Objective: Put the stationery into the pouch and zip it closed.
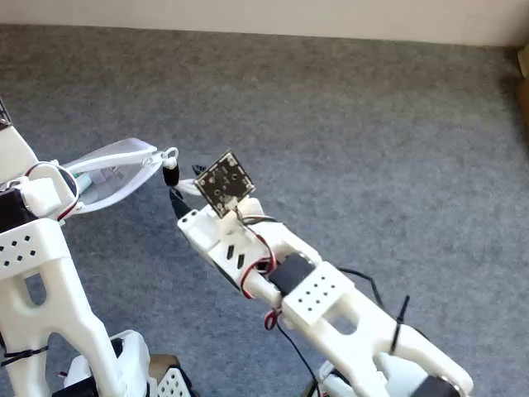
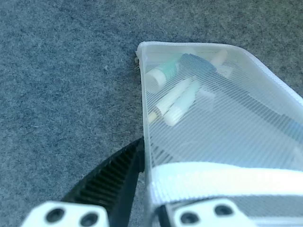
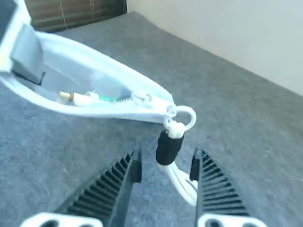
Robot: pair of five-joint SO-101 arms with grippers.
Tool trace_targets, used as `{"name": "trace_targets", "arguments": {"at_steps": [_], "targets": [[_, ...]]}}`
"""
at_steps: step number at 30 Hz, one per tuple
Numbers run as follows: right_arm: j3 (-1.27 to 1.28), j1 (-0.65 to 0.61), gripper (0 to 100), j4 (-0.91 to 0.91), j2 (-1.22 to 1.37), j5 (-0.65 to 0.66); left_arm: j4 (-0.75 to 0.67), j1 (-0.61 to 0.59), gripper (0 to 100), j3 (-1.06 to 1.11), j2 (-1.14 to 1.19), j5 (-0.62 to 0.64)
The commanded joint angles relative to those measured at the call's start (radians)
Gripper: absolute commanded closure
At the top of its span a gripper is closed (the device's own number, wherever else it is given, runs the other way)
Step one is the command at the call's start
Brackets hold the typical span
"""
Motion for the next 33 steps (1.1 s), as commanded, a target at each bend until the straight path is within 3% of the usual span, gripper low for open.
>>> {"name": "trace_targets", "arguments": {"at_steps": [1, 23, 33], "targets": [[-0.018, 0.012, 83.2, -0.065, 0.065, -0.008, -0.017, 0.018, 99, 0.002, 0.002, -0.005], [-0.019, 0.015, 83.2, -0.490, 0.363, -0.002, -0.017, 0.018, 99, 0.002, 0.002, -0.006], [-0.019, 0.016, 83.3, -0.524, 0.381, -0.002, -0.017, 0.018, 99, 0.002, 0.002, -0.006]]}}
